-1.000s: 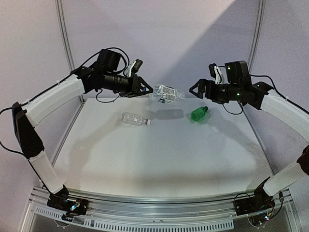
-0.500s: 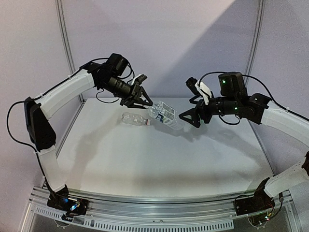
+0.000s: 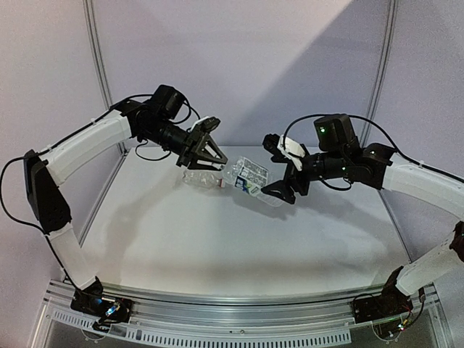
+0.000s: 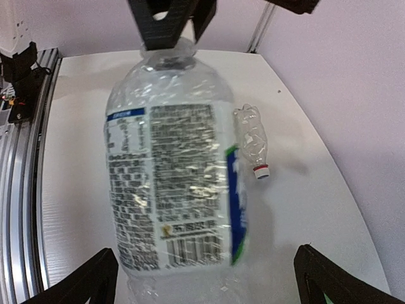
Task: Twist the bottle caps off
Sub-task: Pass from the left arm to the right
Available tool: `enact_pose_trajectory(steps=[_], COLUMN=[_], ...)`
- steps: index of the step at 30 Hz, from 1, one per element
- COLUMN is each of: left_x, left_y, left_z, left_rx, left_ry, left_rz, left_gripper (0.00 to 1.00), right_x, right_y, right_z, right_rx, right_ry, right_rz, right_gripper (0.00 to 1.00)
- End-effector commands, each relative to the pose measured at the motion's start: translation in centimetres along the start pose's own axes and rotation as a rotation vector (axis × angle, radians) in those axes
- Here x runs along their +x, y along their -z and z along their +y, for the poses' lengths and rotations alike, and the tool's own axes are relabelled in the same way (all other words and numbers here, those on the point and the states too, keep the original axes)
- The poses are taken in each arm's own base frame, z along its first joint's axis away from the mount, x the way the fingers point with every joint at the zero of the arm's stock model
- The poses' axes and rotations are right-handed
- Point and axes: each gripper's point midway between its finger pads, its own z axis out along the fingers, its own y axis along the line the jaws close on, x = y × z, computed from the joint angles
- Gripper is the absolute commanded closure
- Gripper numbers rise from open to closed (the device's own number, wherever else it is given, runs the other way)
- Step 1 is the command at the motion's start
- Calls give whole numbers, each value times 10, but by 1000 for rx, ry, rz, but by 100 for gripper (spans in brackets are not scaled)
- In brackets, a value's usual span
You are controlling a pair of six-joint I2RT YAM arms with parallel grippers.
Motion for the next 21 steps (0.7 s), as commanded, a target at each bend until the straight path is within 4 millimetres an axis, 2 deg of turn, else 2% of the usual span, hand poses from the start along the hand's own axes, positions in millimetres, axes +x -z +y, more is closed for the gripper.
enact_pose_trajectory(steps=[1,6,11,21], left_x=[2,4,5,6], left_y=[8,12,10,14], left_z=[-22,-31,-29,-36], left_rx=[106,135,130,147], left_ry=[-24,-40,-32,-46], left_rz=[9,9,14,11], left_gripper=[100,100,100,100], right_x=[1,-4,-18,-17], right_y=[-9,-10,-5,-3], right_z=[26,28,26,28], right_rx=[-99,-106,-97,-95], right_ry=[59,59,52,27], right_rz=[4,-31,-84,-100], right_gripper=[1,1,2,20])
